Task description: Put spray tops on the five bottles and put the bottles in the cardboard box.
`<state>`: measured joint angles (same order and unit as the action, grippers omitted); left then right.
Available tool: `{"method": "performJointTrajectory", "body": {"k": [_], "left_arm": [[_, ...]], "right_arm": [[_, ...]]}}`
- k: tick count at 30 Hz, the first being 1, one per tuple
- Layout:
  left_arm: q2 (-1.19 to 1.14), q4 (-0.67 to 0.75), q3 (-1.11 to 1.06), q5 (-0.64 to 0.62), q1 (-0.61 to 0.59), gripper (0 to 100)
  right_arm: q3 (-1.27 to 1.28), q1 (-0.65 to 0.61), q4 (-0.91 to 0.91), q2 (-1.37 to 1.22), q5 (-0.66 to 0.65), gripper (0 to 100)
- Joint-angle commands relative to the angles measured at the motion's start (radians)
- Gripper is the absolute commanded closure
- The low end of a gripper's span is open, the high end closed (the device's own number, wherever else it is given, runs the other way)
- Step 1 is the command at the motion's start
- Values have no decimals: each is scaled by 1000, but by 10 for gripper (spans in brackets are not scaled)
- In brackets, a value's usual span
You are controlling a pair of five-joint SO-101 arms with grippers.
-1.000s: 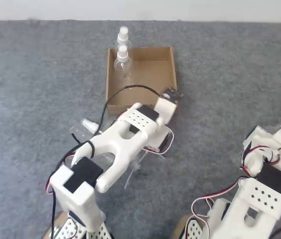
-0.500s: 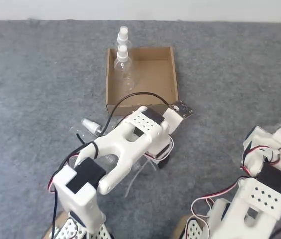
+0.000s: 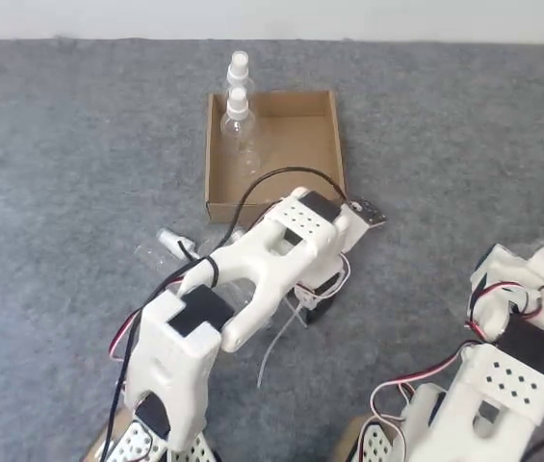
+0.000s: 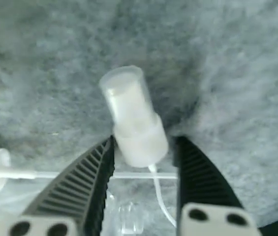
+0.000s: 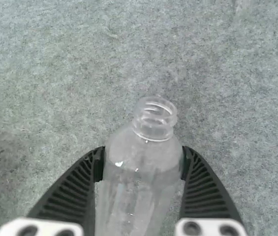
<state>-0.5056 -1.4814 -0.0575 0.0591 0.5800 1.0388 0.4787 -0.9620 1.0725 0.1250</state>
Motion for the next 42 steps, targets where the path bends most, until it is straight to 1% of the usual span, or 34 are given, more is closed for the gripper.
{"method": "performJointTrajectory", "body": {"k": [1, 6, 11, 15, 19, 21, 27, 29, 31, 34, 37, 42], "left_arm": [[-3, -60, 82, -35, -8, 783], [6, -60, 110, -38, -8, 778], [-3, -52, 145, -104, -8, 769], [-6, -2, 142, -112, -8, 768], [-68, 6, 145, -112, -6, 769], [-103, 8, 156, -112, -6, 793], [-143, -2, 225, -112, -6, 945], [-143, -2, 226, -112, -5, 977], [-141, -5, 226, -112, -5, 987], [-100, -46, 231, -112, -3, 987], [-6, -80, 216, -114, -6, 987], [176, -46, 79, -112, -6, 987]], "right_arm": [[-15, -13, 31, 27, -17, 926], [-15, -13, 31, 27, -17, 926], [-15, -13, 31, 27, -17, 926], [-15, -13, 31, 27, -17, 926], [-15, -13, 31, 27, -17, 926], [-15, -13, 31, 27, -17, 926], [-15, -13, 31, 27, -17, 926], [-15, -13, 31, 27, -17, 926], [-15, -13, 31, 27, -17, 926], [-15, -13, 31, 27, -17, 926], [-15, -13, 31, 27, -17, 926], [-15, -13, 30, 27, -17, 926]]}}
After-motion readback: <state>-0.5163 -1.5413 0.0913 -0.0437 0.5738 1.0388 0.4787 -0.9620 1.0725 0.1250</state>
